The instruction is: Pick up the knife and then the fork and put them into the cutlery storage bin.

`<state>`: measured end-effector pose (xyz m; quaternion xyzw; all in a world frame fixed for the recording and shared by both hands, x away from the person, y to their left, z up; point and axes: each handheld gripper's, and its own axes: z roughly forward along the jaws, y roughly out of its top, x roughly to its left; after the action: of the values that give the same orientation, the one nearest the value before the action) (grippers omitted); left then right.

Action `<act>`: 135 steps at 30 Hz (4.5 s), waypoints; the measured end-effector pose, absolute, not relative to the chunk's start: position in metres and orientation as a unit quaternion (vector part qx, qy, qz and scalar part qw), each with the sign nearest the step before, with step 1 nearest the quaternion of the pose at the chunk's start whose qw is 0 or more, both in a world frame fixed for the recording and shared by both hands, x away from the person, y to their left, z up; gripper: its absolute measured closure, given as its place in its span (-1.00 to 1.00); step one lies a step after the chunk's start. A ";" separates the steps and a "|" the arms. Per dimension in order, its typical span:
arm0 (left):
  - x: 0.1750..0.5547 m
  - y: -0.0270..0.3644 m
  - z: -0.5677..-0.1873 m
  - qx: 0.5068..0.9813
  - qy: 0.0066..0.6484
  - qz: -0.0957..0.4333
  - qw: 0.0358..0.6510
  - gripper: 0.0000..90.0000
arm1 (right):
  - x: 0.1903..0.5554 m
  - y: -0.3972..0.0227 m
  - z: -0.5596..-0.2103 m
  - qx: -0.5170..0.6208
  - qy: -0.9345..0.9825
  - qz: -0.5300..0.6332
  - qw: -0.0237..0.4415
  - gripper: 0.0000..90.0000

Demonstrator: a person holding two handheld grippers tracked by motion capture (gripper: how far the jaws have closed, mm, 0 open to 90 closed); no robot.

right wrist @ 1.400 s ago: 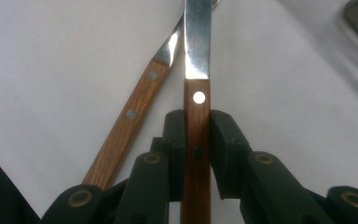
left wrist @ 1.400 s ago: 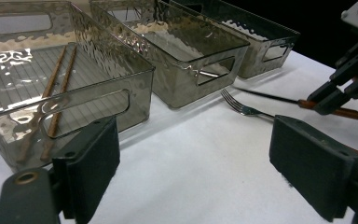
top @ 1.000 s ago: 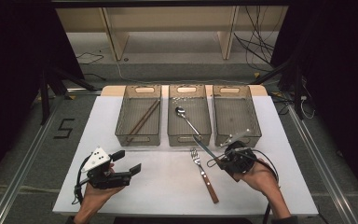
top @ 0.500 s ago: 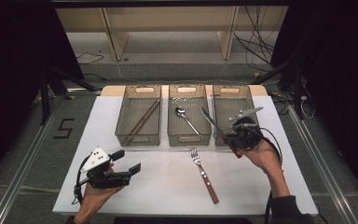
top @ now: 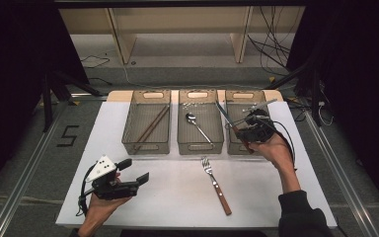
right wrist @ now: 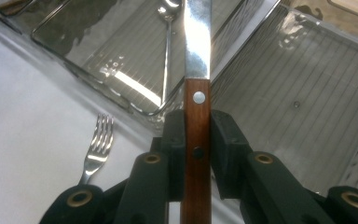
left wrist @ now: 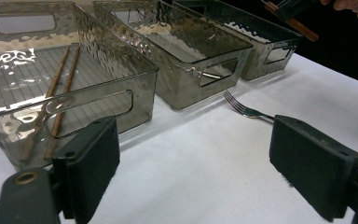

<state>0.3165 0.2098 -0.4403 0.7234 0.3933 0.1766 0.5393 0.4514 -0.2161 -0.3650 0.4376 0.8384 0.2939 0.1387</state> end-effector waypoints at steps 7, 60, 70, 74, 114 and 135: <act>0.316 0.210 -0.440 0.723 0.393 0.176 0.540 -0.65 | 0.462 -0.217 -0.361 0.448 0.831 0.298 0.141 0.72; 0.317 0.210 -0.440 0.721 0.393 0.175 0.544 -0.65 | 0.518 -0.230 -0.393 0.566 0.772 0.254 0.136 0.72; 0.316 0.210 -0.440 0.721 0.393 0.175 0.544 -0.65 | 0.520 -0.228 -0.406 0.576 0.773 0.235 0.127 0.69; 0.317 0.210 -0.440 0.721 0.393 0.174 0.543 -0.65 | 0.519 -0.229 -0.407 0.570 0.774 0.252 0.108 0.49; 0.316 0.210 -0.440 0.724 0.391 0.176 0.541 -0.65 | 0.415 -0.180 -0.370 0.435 0.820 0.342 0.144 -0.40; 0.317 0.210 -0.439 0.721 0.394 0.175 0.542 -0.65 | 0.388 -0.156 -0.391 0.403 0.851 0.315 0.120 -0.47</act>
<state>0.3167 0.2097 -0.4394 0.7214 0.3939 0.1754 0.5419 0.3879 -0.1564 -0.3914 0.4028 0.8508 0.3155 0.1197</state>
